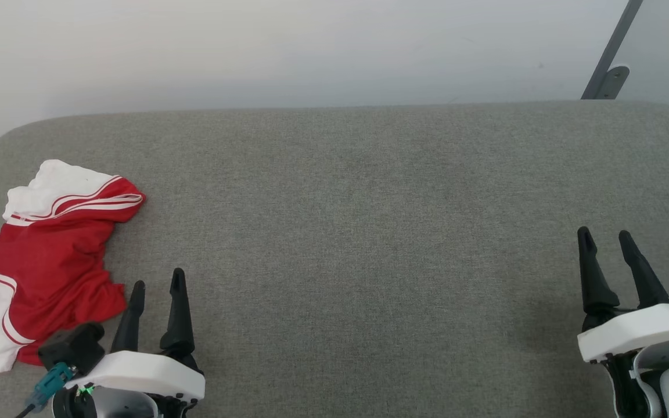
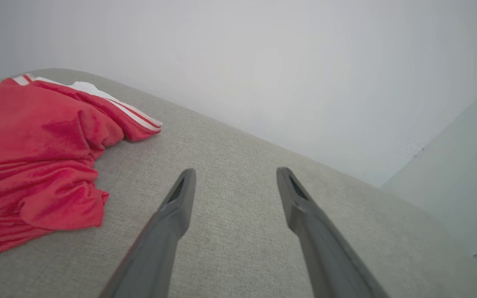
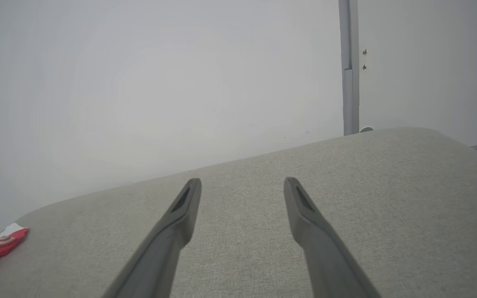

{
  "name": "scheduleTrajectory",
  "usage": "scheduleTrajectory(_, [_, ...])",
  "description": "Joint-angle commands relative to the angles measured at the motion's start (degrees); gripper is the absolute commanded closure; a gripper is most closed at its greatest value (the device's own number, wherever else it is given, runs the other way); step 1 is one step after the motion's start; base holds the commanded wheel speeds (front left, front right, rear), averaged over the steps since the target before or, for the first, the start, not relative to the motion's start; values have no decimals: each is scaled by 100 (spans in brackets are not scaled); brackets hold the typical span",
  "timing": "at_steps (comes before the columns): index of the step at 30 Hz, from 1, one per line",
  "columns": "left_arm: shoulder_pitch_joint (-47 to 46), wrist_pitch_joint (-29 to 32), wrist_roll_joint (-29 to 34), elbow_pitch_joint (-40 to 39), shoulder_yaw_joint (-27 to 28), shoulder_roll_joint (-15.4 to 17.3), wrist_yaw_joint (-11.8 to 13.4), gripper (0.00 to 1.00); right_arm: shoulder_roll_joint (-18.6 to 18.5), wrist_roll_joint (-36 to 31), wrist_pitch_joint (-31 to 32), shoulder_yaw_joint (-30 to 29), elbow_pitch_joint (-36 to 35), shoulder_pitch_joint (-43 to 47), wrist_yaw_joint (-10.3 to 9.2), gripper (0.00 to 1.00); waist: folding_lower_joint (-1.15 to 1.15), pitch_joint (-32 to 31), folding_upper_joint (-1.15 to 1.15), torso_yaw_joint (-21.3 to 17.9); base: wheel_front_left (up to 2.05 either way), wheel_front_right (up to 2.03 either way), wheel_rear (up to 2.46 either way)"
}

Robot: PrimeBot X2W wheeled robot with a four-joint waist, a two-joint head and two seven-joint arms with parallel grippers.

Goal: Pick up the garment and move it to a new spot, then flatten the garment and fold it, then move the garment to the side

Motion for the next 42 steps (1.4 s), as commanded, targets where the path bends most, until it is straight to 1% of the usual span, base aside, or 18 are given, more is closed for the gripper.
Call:
scheduleTrajectory(1, [-39,-55,173,-61,-29,30,27,0,-38,-209,-73,20,-45,-40,3,0,0,0,0,3,0,0,0])
scheduleTrajectory(6, [14,-131,466,-71,-71,36,62,0,-21,-580,-143,44,-36,-35,2,0,0,8,0,21,0,0,0])
scheduleTrajectory(8, [31,-158,584,-73,-99,37,69,0,21,-594,-179,4,-45,-20,3,0,0,6,0,38,0,0,0])
scheduleTrajectory(12, [54,-212,795,-83,-131,38,83,0,-17,-780,-230,-29,-86,44,3,0,0,10,0,68,0,0,0])
scheduleTrajectory(16, [73,-268,951,-72,-138,32,50,0,-5,-977,-282,-17,-103,80,3,0,0,19,0,93,0,0,0])
scheduleTrajectory(19, [88,-306,1106,-79,-138,26,33,0,41,-1021,-321,-52,-109,96,3,0,0,21,0,109,0,0,0])
scheduleTrajectory(21, [92,-328,1187,-71,-141,21,24,0,105,-915,-344,-90,-65,110,3,0,0,24,0,118,0,0,0])
scheduleTrajectory(25, [105,-366,1334,4,-135,14,19,0,57,-930,-383,-85,-23,92,3,0,0,33,0,126,0,0,0])
scheduleTrajectory(31, [80,-443,1514,124,-83,-6,-13,0,25,-1137,-458,-37,-15,46,3,0,0,67,0,138,0,0,0])
scheduleTrajectory(42, [60,-557,1854,137,41,-34,-149,0,64,-1418,-579,-33,-75,178,3,0,0,79,0,144,0,0,0])
